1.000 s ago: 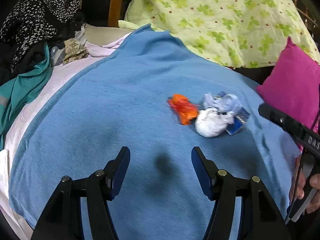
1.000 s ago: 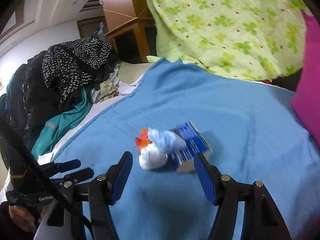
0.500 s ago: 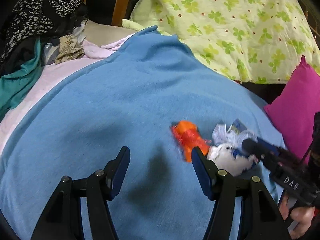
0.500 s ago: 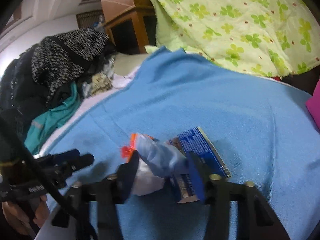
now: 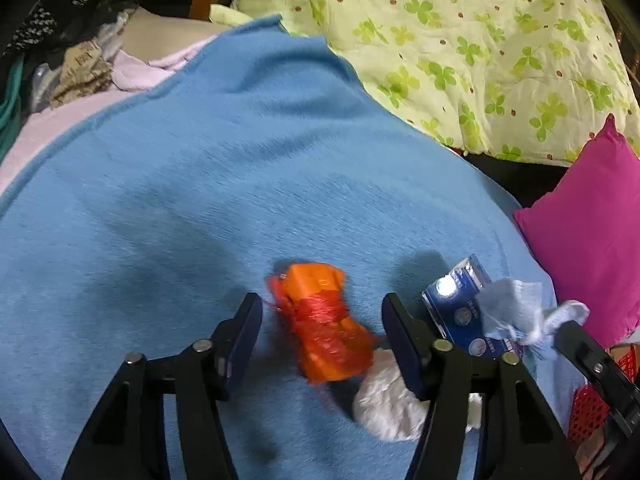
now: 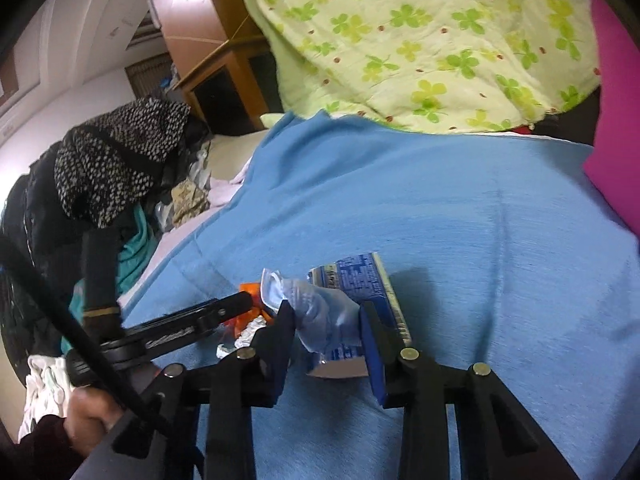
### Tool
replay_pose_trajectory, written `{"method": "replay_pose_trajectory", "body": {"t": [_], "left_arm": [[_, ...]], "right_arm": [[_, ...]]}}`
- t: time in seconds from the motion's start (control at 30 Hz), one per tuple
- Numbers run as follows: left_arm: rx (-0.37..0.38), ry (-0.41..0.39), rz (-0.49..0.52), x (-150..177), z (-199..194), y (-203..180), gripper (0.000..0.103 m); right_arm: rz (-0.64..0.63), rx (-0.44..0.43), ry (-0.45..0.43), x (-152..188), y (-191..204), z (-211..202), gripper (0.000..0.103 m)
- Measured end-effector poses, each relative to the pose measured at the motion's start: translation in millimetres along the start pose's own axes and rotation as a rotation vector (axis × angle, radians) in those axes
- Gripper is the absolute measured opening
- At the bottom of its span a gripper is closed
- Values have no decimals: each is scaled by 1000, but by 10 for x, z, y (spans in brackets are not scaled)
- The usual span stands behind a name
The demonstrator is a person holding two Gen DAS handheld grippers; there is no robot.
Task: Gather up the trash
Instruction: 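Grasp the orange mesh bag with the left tool while the right tool grasps the blue cloth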
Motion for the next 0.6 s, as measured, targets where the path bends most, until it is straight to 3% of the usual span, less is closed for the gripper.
{"method": "replay_pose_trajectory", "body": {"t": [0.1,0.27,0.6], "left_arm": [[8,58,25,10,100,-121,43],[-1,53,2,3,36,-102,37],[-85,-120,16,-68,-646,-32,36]], "right_arm": [[14,2,-28,-11,-44,-147,35],[67,-13,-71,-56,-184,-402,35],[132,-19,-176,2,-383,-1073,35]]}}
Point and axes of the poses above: each gripper's, at about its wrist camera, not at the fingertips, and z roughly the way its jaws point, y to its left, x to its underside, the point moved 2 cm from there along z, roughly the way its jaws point, and after that the axes turned 13 degrees about z, right-handed, at the moved point
